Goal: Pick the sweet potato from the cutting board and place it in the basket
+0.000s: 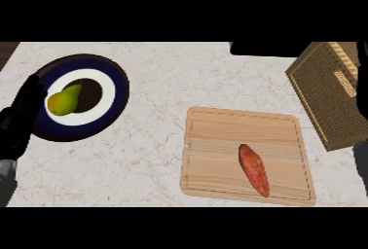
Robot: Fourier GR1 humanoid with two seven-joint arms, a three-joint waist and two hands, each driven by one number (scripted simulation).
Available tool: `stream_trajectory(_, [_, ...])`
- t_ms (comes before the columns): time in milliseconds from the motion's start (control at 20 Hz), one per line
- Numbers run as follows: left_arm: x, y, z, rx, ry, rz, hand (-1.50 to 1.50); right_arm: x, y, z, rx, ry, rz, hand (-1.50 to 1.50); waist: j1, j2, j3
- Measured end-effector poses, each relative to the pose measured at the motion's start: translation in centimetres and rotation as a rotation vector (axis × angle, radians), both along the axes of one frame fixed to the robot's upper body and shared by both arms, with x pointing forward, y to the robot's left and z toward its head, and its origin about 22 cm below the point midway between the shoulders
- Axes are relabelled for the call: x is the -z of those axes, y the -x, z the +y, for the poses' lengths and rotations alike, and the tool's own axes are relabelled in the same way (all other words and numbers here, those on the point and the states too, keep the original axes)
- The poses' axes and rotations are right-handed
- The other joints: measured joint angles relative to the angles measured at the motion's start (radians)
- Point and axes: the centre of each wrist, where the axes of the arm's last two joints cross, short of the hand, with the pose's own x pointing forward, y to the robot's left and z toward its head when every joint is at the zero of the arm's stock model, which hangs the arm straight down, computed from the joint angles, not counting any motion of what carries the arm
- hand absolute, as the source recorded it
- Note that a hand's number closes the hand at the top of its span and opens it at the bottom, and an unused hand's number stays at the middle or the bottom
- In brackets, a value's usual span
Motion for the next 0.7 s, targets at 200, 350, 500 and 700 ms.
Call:
stream_trajectory(200, [0.6, -0.5, -1.0, 0.022, 0.028, 0.035, 0.00, 0.9, -1.7, 2.3, -0.250, 0.011, 0.025, 1.50, 0.014, -0.014, 0.022])
stream_trajectory(350, [0.8, -0.9, -2.3, 0.068, 0.047, 0.056, 0.00, 0.7, -2.0, 4.8, -0.524, 0.107, -0.023, 1.50, 0.044, -0.007, 0.030])
stream_trajectory(500, [1.4, -1.0, -3.2, 0.094, 0.071, 0.098, 0.00, 0.4, -0.9, 7.6, -0.793, 0.316, -0.138, -1.50, 0.043, -0.015, 0.032])
stream_trajectory(700, [1.9, -1.1, -3.4, 0.080, 0.096, 0.150, 0.00, 4.1, 1.9, 10.2, -0.993, 0.434, -0.240, -1.50, 0.003, -0.032, 0.033])
